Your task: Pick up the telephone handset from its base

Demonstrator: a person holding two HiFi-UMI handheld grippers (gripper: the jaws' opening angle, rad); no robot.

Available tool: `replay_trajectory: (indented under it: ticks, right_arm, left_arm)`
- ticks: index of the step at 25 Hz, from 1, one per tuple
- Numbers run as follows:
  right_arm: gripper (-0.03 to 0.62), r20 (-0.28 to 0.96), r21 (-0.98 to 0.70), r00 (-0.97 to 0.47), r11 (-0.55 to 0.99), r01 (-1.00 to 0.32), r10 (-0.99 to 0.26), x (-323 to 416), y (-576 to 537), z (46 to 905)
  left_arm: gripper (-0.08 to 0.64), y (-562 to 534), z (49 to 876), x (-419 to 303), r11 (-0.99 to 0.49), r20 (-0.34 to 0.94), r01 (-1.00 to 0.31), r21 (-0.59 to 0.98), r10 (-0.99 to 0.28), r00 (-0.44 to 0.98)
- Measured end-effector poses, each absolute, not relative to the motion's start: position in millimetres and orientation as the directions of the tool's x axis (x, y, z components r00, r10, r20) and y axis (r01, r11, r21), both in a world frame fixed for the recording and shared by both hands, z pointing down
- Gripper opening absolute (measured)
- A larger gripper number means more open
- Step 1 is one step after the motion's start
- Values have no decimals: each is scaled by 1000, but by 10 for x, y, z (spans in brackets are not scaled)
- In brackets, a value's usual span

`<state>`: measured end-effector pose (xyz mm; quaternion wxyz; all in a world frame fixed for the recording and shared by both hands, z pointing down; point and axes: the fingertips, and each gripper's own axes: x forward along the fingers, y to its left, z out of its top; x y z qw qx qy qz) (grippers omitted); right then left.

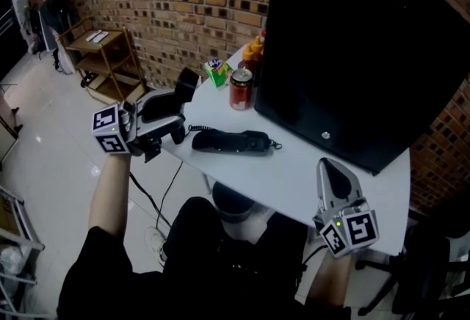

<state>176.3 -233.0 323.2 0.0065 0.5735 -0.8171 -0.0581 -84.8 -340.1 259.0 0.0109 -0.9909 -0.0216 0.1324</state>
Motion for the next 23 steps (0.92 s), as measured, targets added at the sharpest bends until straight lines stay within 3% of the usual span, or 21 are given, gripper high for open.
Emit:
replay_trajectory:
  ticks: [23]
  right_arm:
    - [8, -101, 80, -351, 344, -935, -931, 1749, -2362, 3210]
  left_arm:
    - [256, -3356, 2628, -718, -998, -200, 53, -45, 61, 978]
